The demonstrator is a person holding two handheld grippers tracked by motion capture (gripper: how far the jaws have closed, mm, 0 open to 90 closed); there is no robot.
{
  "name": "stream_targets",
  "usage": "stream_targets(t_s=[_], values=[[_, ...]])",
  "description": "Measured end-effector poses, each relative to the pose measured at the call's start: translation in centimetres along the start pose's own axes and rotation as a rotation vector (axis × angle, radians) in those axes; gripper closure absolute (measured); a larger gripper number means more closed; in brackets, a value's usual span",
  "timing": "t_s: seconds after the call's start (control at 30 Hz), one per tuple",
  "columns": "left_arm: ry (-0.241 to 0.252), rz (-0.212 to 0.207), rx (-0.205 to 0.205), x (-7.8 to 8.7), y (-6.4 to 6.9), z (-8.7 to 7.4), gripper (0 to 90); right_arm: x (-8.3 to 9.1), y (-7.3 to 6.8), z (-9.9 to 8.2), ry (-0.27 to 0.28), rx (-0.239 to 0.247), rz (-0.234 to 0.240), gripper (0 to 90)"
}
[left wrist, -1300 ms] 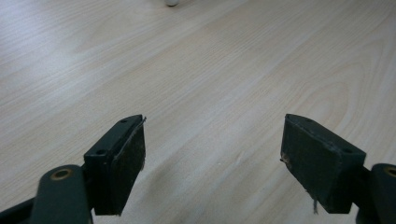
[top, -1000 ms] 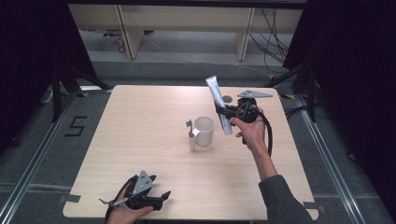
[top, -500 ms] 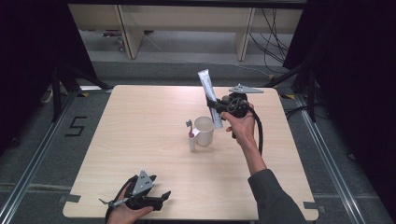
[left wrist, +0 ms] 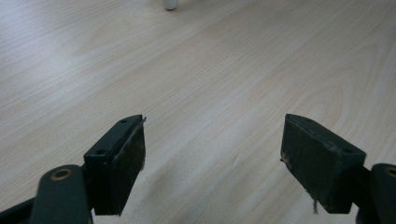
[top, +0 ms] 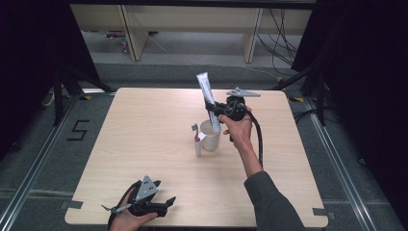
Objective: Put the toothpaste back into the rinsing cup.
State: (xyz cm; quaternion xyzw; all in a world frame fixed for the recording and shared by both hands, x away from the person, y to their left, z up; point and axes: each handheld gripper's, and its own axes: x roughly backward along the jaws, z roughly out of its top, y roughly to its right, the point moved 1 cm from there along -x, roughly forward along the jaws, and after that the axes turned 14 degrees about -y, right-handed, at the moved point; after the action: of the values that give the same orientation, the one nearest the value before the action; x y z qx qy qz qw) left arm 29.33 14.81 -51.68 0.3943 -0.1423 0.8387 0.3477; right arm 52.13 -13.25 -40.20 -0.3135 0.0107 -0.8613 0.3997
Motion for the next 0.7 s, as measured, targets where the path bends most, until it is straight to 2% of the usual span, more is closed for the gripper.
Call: stream_targets(t_s=[0.03, 0.13, 0.17, 0.23, 0.37, 0.4, 0.53, 0.57, 0.6, 0.67, 0.7], values=[[-0.001, 0.000, 0.000, 0.0, 0.0, 0.0, 21.6, -0.1, -0.1, 0.0, -0.014, -0.006, -0.002, 77.4], [-0.002, 0.003, -0.005, 0.1, -0.1, 0.0, 21.6, -0.5, 0.1, -0.3, 0.007, 0.002, -0.007, 77.4], [-0.002, 0.003, -0.007, 0.1, -0.1, 0.0, 21.6, -0.7, 0.0, -0.5, 0.000, -0.029, -0.005, 77.4], [-0.006, 0.006, -0.008, 0.1, 0.0, 0.0, 21.6, -0.8, 0.1, -0.6, 0.007, -0.022, -0.001, 77.3], [-0.008, 0.007, -0.009, 0.1, 0.0, 0.0, 21.6, -1.4, 0.5, -1.2, 0.016, -0.015, -0.022, 77.3], [-0.018, 0.010, -0.019, 0.2, -0.1, 0.0, 21.6, -1.4, 0.4, -1.3, 0.006, -0.042, -0.012, 77.3], [-0.017, 0.008, -0.021, 0.1, 0.0, 0.0, 21.6, -1.7, 0.6, -1.7, 0.007, -0.046, -0.011, 77.3], [-0.019, 0.009, -0.022, 0.1, 0.0, 0.0, 21.6, -1.9, 0.6, -1.8, 0.002, -0.048, -0.025, 77.3], [-0.020, 0.008, -0.022, 0.1, 0.0, 0.0, 21.6, -2.0, 0.8, -1.9, 0.008, -0.039, -0.025, 77.3], [-0.020, 0.008, -0.020, 0.1, 0.0, 0.0, 21.6, -2.2, 0.8, -2.2, 0.005, -0.055, -0.004, 77.3], [-0.020, 0.008, -0.019, 0.1, 0.0, 0.0, 21.6, -2.3, 0.9, -2.3, 0.010, -0.044, -0.010, 77.3]])
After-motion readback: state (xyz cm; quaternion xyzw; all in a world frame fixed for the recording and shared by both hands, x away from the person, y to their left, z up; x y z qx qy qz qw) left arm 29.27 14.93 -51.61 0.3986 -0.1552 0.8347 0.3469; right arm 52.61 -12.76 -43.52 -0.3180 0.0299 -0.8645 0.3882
